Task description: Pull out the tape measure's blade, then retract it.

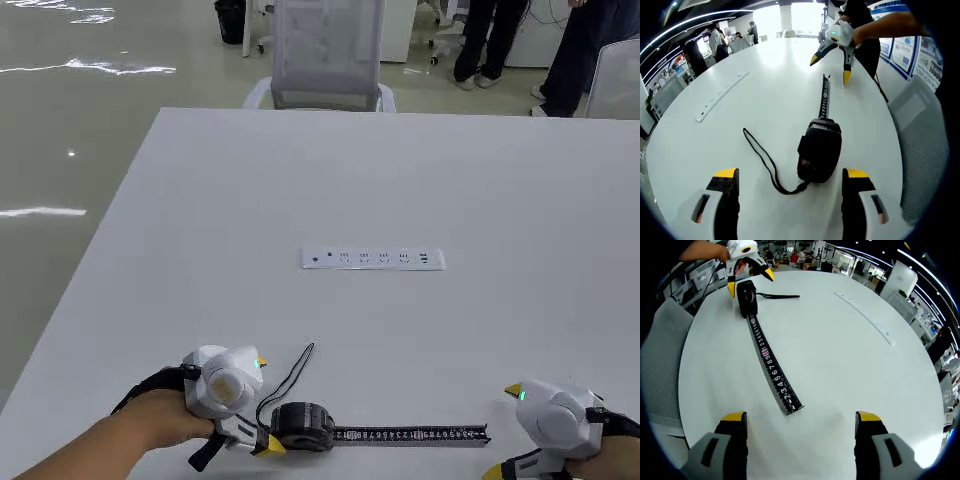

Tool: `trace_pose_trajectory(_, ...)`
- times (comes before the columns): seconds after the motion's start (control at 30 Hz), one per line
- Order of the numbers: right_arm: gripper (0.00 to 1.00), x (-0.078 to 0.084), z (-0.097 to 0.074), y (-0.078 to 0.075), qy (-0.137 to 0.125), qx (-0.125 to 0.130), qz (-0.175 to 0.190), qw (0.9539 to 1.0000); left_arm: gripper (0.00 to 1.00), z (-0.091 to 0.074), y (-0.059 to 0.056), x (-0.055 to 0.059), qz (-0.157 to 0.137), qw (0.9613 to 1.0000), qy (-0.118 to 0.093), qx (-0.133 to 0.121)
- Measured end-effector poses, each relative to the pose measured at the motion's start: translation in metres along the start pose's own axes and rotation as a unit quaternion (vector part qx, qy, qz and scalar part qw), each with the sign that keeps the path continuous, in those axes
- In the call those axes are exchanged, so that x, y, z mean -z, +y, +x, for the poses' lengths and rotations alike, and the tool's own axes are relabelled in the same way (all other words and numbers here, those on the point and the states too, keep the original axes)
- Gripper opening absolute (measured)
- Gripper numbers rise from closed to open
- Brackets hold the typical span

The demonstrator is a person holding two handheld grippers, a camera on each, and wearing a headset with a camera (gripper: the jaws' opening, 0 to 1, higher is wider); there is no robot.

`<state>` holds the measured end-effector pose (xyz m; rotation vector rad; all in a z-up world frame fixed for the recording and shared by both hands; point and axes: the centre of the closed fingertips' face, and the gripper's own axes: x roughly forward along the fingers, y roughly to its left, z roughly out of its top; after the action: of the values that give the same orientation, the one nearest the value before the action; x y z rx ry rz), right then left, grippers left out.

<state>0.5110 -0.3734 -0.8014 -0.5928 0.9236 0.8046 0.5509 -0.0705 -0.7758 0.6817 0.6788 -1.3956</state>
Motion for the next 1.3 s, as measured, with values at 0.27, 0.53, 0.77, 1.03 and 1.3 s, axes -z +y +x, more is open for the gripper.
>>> trace_pose_trajectory(0.27,1.00,-0.015,-0.009,-0.009,-0.027,0.022,0.018,0.9992,0.99,-0.007,-0.008,0.002,-0.068,0.9974,-0.025,-0.001)
trace_pose_trajectory(0.53,1.00,-0.017,-0.014,-0.001,-0.030,0.012,0.009,0.9994,0.99,-0.021,-0.003,0.005,-0.067,0.9970,-0.032,-0.021)
trace_pose_trajectory(0.77,1.00,-0.016,-0.026,-0.016,-0.042,0.056,0.068,0.9953,0.99,-0.036,0.000,0.009,-0.096,0.9934,-0.051,-0.037)
trace_pose_trajectory(1.03,1.00,-0.032,-0.040,-0.010,-0.089,0.063,0.083,0.9905,0.99,-0.057,-0.001,0.021,-0.138,0.9838,-0.083,-0.078)
trace_pose_trajectory(1.3,1.00,-0.022,-0.051,0.004,-0.098,0.071,0.104,0.9871,0.99,-0.080,-0.016,0.048,-0.159,0.9753,-0.100,-0.116)
